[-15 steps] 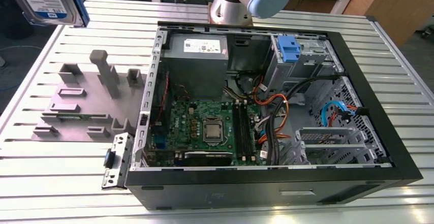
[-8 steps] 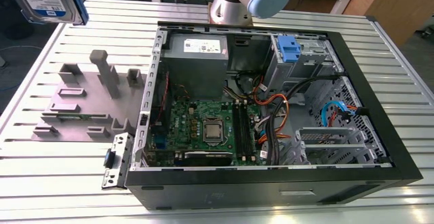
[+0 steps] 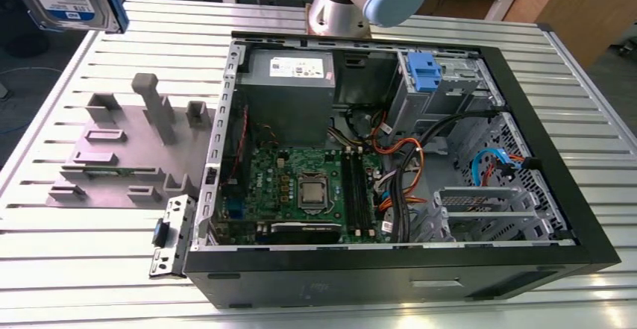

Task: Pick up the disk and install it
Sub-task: 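Pick up the disk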

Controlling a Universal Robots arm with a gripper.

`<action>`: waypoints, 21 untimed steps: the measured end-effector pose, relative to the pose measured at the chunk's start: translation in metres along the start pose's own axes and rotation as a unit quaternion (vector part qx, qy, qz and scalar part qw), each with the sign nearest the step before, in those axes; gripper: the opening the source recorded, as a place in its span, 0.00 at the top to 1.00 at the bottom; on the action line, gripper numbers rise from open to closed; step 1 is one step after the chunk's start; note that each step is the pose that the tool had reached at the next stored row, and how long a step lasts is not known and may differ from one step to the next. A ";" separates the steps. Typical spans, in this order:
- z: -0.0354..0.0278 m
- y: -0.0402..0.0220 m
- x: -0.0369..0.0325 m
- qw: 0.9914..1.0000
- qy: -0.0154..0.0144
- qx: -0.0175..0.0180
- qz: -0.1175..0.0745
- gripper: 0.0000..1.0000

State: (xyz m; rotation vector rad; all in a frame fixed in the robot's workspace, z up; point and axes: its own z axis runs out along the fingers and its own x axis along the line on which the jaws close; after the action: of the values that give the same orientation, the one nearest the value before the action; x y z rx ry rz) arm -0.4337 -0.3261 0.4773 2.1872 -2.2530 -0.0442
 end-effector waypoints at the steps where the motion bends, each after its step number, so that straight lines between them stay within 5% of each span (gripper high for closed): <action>1: -0.0008 0.0000 0.0000 1.000 0.000 0.000 0.000 0.64; 15: -0.0029 0.0000 0.0000 1.000 0.000 0.000 0.000 0.64; 21: -0.0030 -0.0002 0.0069 1.000 0.000 0.000 -0.001 0.64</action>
State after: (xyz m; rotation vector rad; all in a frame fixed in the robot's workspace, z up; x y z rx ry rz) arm -0.4336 -0.3330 0.4802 2.1883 -2.2519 -0.0443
